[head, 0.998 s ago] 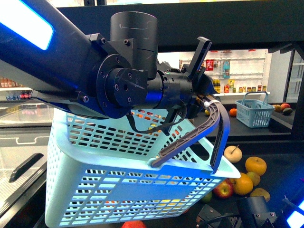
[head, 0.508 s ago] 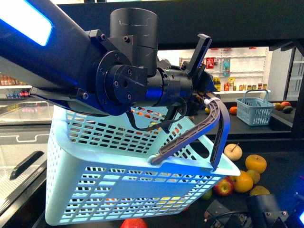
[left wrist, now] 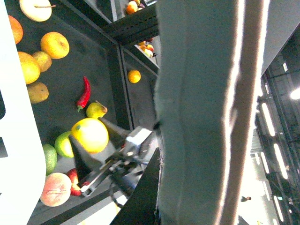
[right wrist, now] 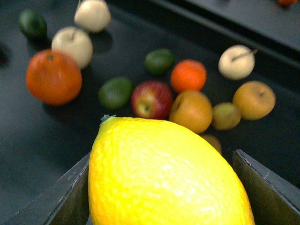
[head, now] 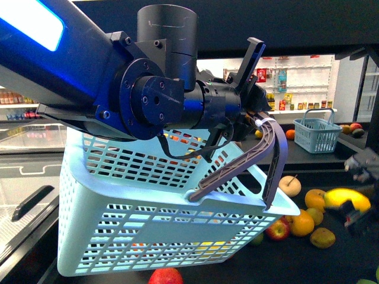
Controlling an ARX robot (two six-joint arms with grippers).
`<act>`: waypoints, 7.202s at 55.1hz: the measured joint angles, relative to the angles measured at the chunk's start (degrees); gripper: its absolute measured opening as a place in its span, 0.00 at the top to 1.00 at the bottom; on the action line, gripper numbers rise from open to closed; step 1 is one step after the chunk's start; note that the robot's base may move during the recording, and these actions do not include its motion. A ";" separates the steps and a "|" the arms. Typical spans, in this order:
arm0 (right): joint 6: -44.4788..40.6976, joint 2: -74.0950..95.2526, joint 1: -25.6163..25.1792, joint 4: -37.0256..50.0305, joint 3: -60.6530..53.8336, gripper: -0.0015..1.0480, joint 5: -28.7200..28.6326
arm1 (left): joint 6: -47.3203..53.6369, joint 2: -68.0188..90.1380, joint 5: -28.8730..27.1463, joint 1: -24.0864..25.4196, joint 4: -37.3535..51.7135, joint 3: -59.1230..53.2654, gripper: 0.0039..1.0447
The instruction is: Pick lemon from shelf
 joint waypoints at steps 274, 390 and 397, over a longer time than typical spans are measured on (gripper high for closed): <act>24.50 -128.58 13.33 -36.59 -74.05 0.07 27.82 | -0.28 0.07 -0.02 -0.04 -0.13 -0.02 0.94; 24.50 -128.58 13.33 -36.59 -74.05 0.07 27.82 | -27.15 -5.18 -20.22 42.47 48.70 -24.92 0.94; 24.50 -128.58 13.33 -36.59 -74.05 0.07 27.82 | -28.09 -3.54 -19.26 43.80 52.30 -25.49 0.94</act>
